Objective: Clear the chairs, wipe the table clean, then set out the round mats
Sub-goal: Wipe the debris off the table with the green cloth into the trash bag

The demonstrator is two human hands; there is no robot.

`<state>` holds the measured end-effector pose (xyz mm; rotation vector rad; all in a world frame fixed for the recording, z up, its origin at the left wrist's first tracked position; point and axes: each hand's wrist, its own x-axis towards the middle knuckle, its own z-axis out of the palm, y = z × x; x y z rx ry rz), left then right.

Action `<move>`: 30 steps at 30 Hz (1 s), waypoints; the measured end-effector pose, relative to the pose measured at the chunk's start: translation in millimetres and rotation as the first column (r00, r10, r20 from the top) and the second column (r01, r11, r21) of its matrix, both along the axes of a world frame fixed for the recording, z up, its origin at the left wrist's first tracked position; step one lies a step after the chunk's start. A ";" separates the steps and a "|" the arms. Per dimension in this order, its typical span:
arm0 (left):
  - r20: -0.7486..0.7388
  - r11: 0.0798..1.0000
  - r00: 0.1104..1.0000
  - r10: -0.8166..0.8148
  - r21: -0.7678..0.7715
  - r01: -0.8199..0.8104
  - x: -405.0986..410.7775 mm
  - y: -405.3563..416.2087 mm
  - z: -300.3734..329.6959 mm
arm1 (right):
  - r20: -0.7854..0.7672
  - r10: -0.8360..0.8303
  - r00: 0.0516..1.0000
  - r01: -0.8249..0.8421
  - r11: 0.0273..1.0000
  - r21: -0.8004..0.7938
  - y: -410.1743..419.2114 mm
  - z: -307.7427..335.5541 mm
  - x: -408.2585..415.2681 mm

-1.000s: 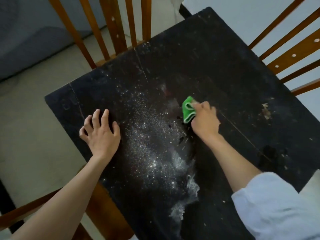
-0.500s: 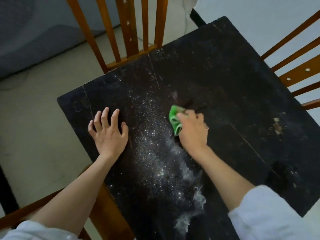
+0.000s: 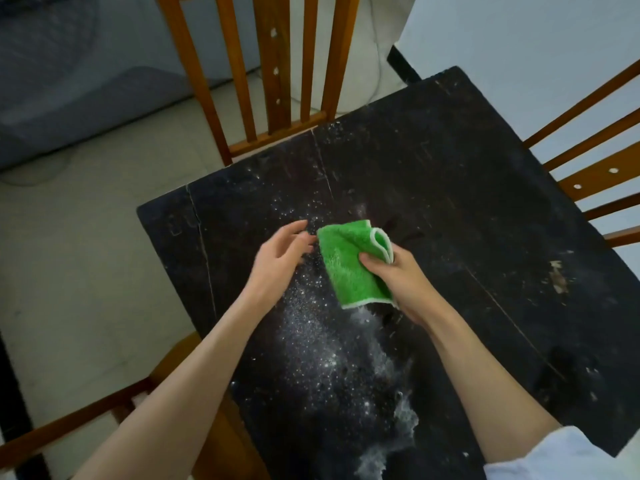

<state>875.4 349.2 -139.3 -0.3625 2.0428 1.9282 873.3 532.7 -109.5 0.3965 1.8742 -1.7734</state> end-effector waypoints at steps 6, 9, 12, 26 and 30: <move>0.096 0.942 0.975 -0.200 0.292 0.165 7.9 13.4 14.9 | -0.102 -0.018 0.995 0.037 0.980 0.194 -3.4 -0.8 12.7; 0.151 0.901 0.933 -0.327 0.347 0.259 11.2 11.4 14.2 | -0.201 -0.026 0.979 0.087 0.949 0.302 2.8 -1.0 18.0; 0.110 0.894 0.895 -0.433 0.176 0.411 12.7 16.1 16.1 | -0.270 -0.129 0.954 0.211 0.931 0.299 12.5 5.2 18.5; 0.169 0.985 0.970 -0.172 0.032 0.169 11.7 67.3 35.7 | -0.574 0.071 0.815 0.343 0.739 0.579 44.8 20.8 36.5; 0.327 0.900 0.934 -0.145 0.437 -0.013 13.1 76.0 45.1 | -0.485 0.182 0.855 0.067 0.890 0.452 31.8 21.4 57.0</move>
